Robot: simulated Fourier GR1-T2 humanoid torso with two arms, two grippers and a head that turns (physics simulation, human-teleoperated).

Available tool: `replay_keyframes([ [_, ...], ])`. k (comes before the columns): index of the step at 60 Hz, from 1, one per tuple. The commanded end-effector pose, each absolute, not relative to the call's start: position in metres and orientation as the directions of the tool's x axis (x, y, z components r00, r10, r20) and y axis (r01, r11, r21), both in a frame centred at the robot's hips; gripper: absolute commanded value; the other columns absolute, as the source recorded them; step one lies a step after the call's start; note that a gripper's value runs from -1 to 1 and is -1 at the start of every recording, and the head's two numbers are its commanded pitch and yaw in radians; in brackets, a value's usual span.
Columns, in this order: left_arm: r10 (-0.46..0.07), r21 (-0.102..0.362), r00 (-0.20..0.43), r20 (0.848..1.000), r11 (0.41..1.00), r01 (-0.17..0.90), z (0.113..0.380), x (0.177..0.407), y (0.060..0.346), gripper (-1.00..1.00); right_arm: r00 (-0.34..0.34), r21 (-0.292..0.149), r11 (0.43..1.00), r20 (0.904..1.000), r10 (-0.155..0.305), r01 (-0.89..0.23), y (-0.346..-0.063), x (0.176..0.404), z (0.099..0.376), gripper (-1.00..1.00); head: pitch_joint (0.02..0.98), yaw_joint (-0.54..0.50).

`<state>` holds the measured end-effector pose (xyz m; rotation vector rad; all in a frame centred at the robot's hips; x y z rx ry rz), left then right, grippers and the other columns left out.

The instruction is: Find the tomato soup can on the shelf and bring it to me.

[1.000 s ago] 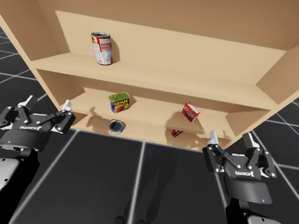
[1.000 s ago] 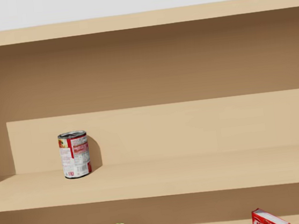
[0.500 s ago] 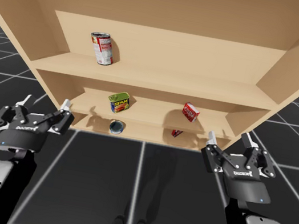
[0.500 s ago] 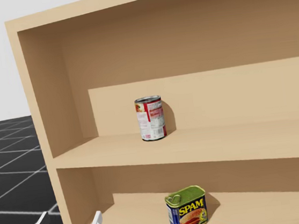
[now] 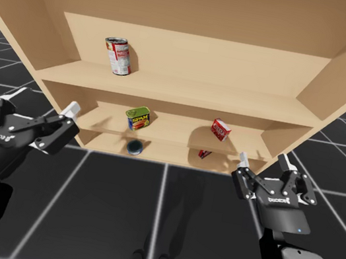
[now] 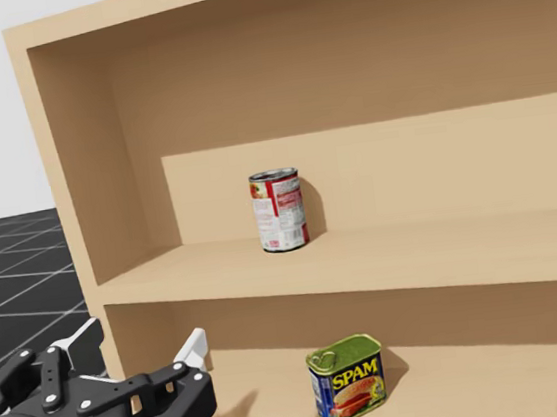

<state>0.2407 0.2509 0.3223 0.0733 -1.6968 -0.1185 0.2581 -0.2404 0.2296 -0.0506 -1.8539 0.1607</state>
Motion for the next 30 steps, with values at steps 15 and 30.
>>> replay_keyframes([
  [15,-0.059,0.076,-0.109,0.992,0.984,0.164,0.376,0.272,0.225,-1.0,-0.279,-0.151,0.988,0.951,0.134,-0.039,-0.241,0.259,0.228,-1.0,0.255,0.3],
  [30,-0.039,0.054,-0.092,0.995,0.985,0.165,0.388,0.306,0.209,-1.0,-0.283,-0.146,0.989,0.9498,0.132,-0.029,-0.244,0.259,0.229,-1.0,0.26,0.29],
])
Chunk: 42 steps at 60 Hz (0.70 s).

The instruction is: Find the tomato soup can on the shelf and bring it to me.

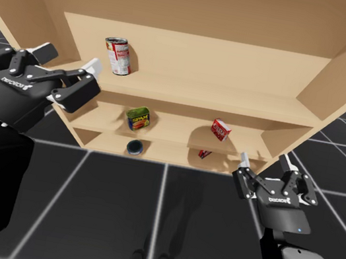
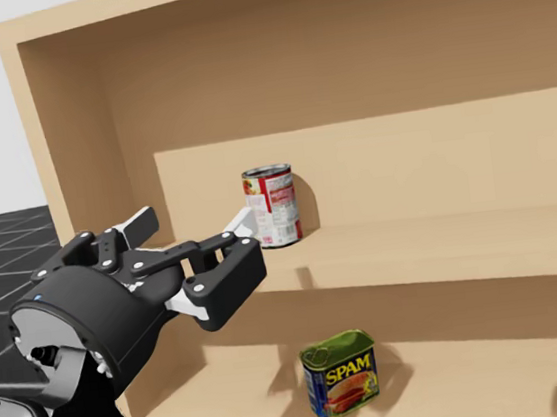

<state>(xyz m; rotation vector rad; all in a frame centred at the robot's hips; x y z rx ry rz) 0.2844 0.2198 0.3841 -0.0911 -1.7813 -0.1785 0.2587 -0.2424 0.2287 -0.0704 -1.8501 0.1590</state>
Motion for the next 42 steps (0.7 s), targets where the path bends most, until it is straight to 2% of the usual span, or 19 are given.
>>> replay_keyframes([
  [1,-0.036,0.051,-0.09,0.995,0.985,0.167,0.388,0.308,0.208,-1.0,-0.284,-0.146,0.989,0.9497,0.133,-0.028,-0.244,0.259,0.229,-1.0,0.26,0.29],
  [17,-0.029,0.031,-0.021,0.999,0.991,0.129,0.384,0.347,0.194,-1.0,-0.288,-0.153,0.988,0.9475,0.14,-0.023,-0.245,0.259,0.229,-1.0,0.261,0.28],
  [42,-0.017,0.018,-0.019,1.0,0.996,0.088,0.386,0.382,0.179,-1.0,-0.292,-0.152,0.988,0.9463,0.14,-0.02,-0.248,0.26,0.23,-1.0,0.263,0.27],
])
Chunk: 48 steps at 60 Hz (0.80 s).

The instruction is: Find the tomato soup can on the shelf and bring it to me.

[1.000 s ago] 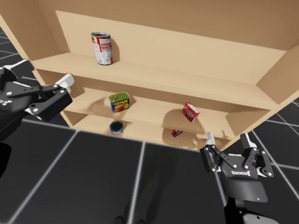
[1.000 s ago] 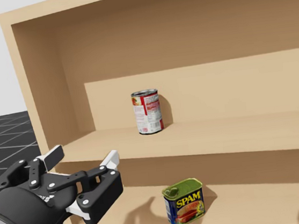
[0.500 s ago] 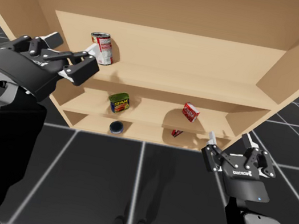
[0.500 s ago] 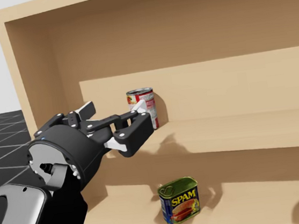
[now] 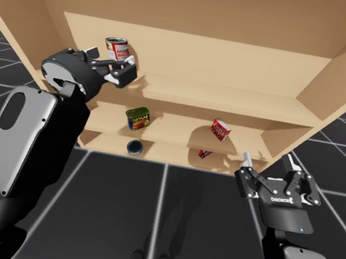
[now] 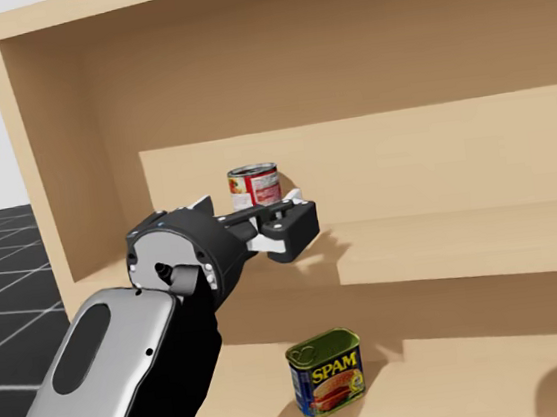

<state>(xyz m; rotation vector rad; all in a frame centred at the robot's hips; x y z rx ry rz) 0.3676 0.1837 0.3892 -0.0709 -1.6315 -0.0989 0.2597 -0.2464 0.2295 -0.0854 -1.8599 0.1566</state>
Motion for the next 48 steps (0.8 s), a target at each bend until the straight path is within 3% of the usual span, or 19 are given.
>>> replay_keyframes([
  [1,-0.017,0.019,-0.026,1.0,0.996,0.086,0.386,0.384,0.178,-1.0,-0.292,-0.152,0.988,0.9462,0.139,-0.02,-0.248,0.26,0.23,-1.0,0.263,0.27],
  [21,-0.018,0.02,-0.042,0.999,0.999,0.034,0.385,0.405,0.176,-1.0,-0.289,-0.157,0.987,0.9464,0.144,-0.021,-0.25,0.26,0.23,-1.0,0.265,0.26],
  [29,-0.052,0.052,-0.055,0.997,0.999,0.0,0.382,0.412,0.178,-0.96,-0.289,-0.159,0.987,0.9463,0.146,-0.022,-0.25,0.26,0.23,-1.0,0.266,0.26],
  [30,-0.054,0.054,-0.055,0.997,0.999,0.0,0.382,0.413,0.178,-0.65,-0.289,-0.159,0.987,0.9464,0.145,-0.022,-0.25,0.26,0.23,-1.0,0.266,0.26],
  [31,-0.052,0.052,-0.053,0.997,0.999,0.001,0.382,0.413,0.178,-0.53,-0.288,-0.159,0.987,0.9464,0.145,-0.023,-0.25,0.26,0.23,-1.0,0.266,0.26],
  [32,-0.051,0.051,-0.053,0.997,0.999,0.0,0.382,0.412,0.178,-0.06,-0.288,-0.159,0.987,0.9465,0.146,-0.023,-0.25,0.26,0.23,-1.0,0.267,0.26],
  [33,-0.053,0.053,-0.053,0.997,0.999,-0.003,0.382,0.413,0.178,0.07,-0.287,-0.16,0.987,0.9465,0.147,-0.023,-0.25,0.26,0.23,-1.0,0.267,0.26],
  [34,-0.057,0.057,-0.053,0.997,0.998,-0.005,0.381,0.413,0.178,0.49,-0.287,-0.16,0.987,0.9465,0.147,-0.022,-0.25,0.26,0.23,-1.0,0.267,0.26],
  [35,-0.06,0.059,-0.053,0.997,0.998,-0.006,0.381,0.413,0.178,0.65,-0.287,-0.161,0.987,0.9464,0.148,-0.022,-0.25,0.26,0.23,-1.0,0.267,0.26],
  [38,-0.064,0.064,-0.054,0.996,0.998,-0.005,0.381,0.412,0.177,0.82,-0.287,-0.161,0.987,0.9464,0.148,-0.022,-0.25,0.26,0.23,-1.0,0.267,0.26],
  [48,-0.072,0.072,-0.075,0.995,0.997,0.002,0.384,0.403,0.178,0.93,-0.288,-0.166,0.986,0.9454,0.153,-0.021,-0.25,0.26,0.229,-1.0,0.268,0.26],
])
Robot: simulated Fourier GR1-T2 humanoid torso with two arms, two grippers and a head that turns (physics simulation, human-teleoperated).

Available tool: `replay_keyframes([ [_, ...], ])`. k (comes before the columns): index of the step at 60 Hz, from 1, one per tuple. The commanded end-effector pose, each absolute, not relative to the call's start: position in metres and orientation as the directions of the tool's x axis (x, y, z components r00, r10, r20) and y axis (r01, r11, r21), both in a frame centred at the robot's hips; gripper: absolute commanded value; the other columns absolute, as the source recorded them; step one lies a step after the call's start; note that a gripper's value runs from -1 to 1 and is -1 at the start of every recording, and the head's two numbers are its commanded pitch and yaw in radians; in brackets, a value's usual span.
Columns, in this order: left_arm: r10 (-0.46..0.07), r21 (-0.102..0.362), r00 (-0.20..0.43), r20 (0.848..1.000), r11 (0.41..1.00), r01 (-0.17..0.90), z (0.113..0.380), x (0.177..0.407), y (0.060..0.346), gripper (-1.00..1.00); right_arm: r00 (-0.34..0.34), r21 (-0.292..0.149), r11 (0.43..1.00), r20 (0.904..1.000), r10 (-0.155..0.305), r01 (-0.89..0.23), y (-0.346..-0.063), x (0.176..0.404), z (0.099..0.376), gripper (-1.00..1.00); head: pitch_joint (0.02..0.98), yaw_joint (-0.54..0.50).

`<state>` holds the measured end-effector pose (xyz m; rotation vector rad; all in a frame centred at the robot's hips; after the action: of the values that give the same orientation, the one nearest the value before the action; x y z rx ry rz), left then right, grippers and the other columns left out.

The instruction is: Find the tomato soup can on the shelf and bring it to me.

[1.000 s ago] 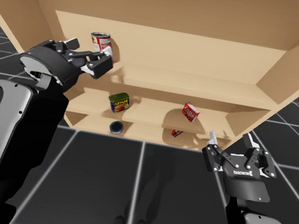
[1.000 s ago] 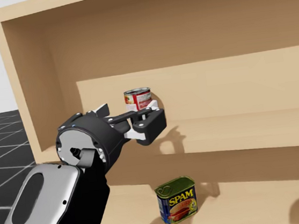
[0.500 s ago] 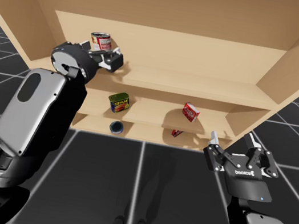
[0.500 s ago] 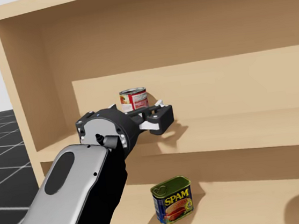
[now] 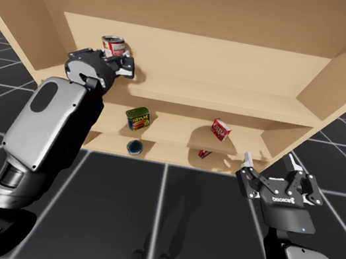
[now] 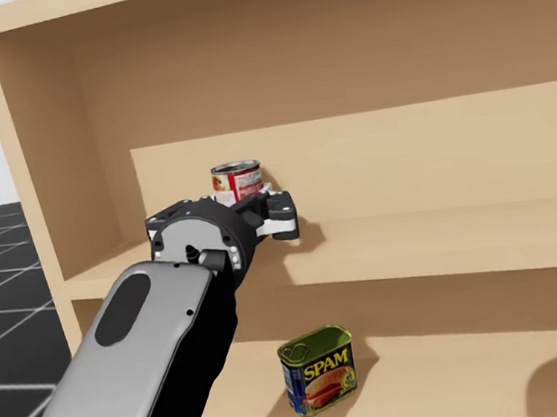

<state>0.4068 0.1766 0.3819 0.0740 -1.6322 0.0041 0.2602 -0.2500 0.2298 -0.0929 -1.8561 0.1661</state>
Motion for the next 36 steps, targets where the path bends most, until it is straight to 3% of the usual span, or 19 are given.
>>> replay_keyframes([
  [1,-0.07,0.071,-0.077,0.995,0.997,0.005,0.385,0.402,0.178,0.93,-0.288,-0.166,0.986,0.9454,0.153,-0.021,-0.25,0.26,0.229,-1.0,0.268,0.26],
  [6,-0.056,0.058,-0.097,0.994,0.998,0.016,0.388,0.39,0.178,0.92,-0.287,-0.166,0.986,0.9454,0.154,-0.02,-0.25,0.26,0.229,-1.0,0.268,0.26],
  [36,-0.078,0.096,-0.194,0.978,0.992,0.085,0.393,0.284,0.179,0.91,-0.286,-0.173,0.985,0.9446,0.161,-0.018,-0.249,0.26,0.228,-1.0,0.272,0.26],
])
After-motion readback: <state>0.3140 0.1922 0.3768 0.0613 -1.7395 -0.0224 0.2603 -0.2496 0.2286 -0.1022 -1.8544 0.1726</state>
